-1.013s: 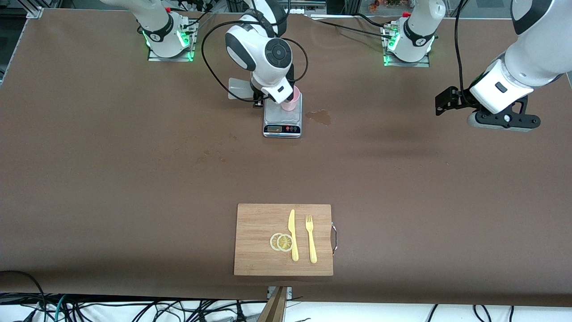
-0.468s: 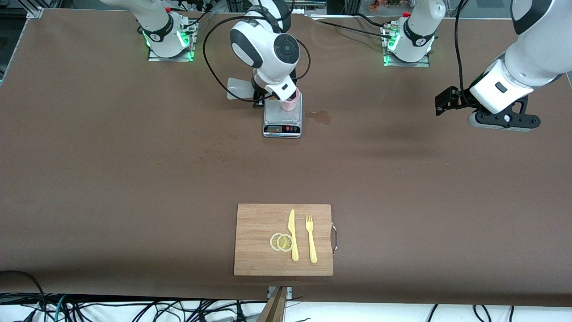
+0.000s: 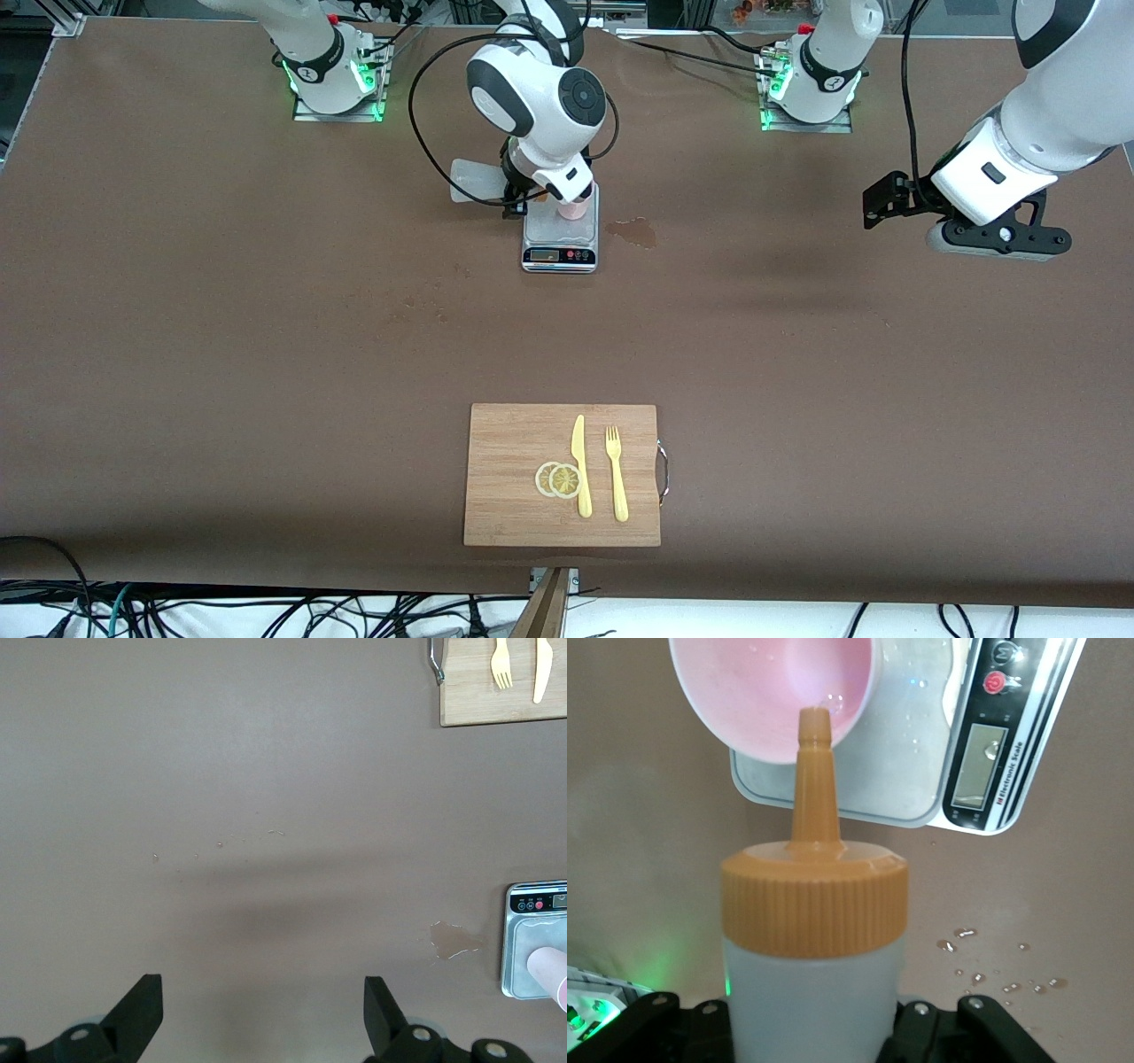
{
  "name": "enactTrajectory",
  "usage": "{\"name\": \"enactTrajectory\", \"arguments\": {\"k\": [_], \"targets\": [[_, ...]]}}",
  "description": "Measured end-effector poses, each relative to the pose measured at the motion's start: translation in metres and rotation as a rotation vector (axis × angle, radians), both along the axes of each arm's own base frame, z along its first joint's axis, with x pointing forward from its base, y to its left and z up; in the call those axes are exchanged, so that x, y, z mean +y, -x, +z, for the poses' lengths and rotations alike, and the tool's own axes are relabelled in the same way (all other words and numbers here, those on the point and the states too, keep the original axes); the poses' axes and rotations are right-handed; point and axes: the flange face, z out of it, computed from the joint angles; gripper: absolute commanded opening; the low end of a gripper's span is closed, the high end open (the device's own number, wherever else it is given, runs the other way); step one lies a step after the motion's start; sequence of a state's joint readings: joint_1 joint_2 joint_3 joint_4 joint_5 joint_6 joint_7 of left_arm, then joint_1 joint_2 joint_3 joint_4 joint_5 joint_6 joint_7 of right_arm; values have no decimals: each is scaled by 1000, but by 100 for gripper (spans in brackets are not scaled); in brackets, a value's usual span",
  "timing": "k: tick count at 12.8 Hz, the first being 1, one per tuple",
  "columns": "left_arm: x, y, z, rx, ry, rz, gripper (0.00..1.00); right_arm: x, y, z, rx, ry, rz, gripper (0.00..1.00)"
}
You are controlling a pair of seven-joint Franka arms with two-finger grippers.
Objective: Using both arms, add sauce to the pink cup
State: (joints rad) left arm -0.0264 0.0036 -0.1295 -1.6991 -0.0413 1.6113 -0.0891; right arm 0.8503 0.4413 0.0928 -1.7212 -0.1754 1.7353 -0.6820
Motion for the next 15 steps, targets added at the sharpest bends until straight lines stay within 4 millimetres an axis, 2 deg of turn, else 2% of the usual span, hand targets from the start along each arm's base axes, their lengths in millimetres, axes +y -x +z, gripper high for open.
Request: {"name": "enactTrajectory", "arguments": {"k": [6, 11, 15], "targets": [[0, 0, 0, 0, 0, 0, 100, 6, -1, 4, -8, 19, 8, 20], [0, 0, 0, 0, 0, 0, 100, -9, -19, 3, 47, -19, -87, 20], [0, 0, 0, 0, 0, 0, 100, -11, -24, 20, 95, -91, -143, 20]]}}
